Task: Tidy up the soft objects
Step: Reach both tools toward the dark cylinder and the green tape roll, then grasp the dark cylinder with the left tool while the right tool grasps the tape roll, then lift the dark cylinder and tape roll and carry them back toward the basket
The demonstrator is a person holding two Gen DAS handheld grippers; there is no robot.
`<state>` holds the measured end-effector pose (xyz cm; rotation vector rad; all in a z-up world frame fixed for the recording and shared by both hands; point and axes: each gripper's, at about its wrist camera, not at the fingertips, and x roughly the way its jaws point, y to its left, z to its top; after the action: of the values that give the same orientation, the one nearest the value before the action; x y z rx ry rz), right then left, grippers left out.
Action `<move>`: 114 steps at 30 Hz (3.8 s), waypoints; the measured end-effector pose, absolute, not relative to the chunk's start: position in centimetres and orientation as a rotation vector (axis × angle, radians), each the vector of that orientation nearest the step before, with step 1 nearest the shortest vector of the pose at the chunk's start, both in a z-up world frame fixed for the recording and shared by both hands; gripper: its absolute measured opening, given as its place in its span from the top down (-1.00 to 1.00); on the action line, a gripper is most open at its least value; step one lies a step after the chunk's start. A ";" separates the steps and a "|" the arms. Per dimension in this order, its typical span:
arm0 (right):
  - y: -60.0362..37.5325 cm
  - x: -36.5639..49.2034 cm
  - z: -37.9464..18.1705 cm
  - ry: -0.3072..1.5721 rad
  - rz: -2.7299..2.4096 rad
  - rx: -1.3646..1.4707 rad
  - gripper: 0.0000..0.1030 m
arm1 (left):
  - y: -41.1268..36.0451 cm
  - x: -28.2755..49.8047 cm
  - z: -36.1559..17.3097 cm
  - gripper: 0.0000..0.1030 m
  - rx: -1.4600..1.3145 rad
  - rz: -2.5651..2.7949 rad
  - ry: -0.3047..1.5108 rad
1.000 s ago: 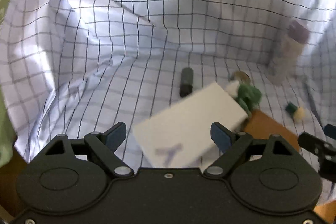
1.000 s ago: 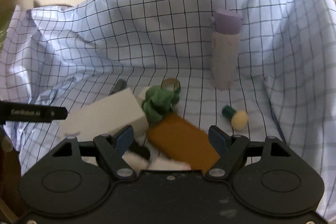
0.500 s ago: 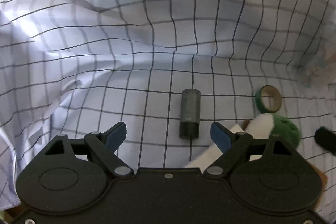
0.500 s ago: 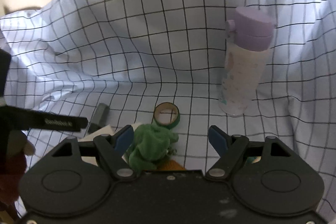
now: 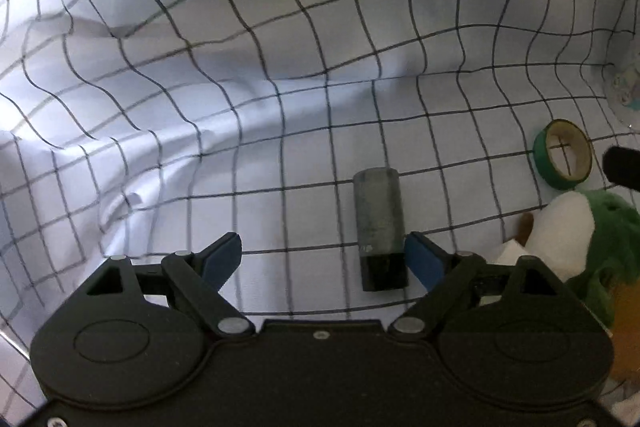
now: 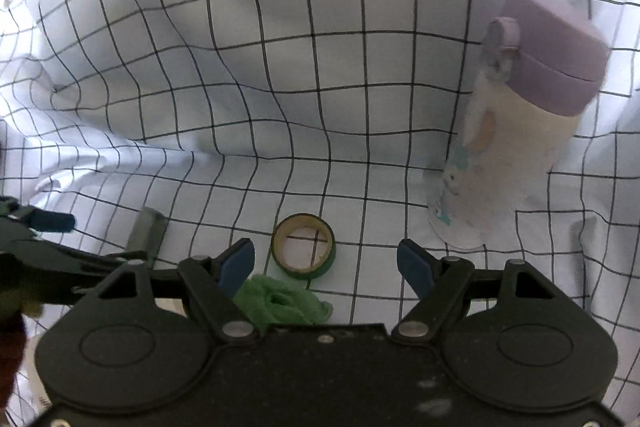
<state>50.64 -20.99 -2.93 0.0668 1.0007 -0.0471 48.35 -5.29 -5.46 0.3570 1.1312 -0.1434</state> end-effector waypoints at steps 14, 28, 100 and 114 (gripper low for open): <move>-19.5 54.9 -7.3 1.118 -0.048 0.001 -0.52 | -2.0 49.8 -5.5 -0.69 0.279 -0.104 1.170; -17.8 55.5 -8.9 1.115 -0.011 -0.049 0.09 | 0.8 50.5 -6.0 -0.54 0.152 -0.099 1.195; -15.2 41.4 4.8 0.828 0.213 0.059 0.08 | 3.5 38.9 4.3 -0.31 -0.200 -0.009 0.951; -16.3 19.8 10.0 0.612 0.198 0.099 0.08 | 3.5 22.1 9.8 -0.32 -0.120 -0.137 0.759</move>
<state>19.80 -16.26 9.97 0.0987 0.6124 0.1977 22.11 3.47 9.81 -0.1196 0.7591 -0.1375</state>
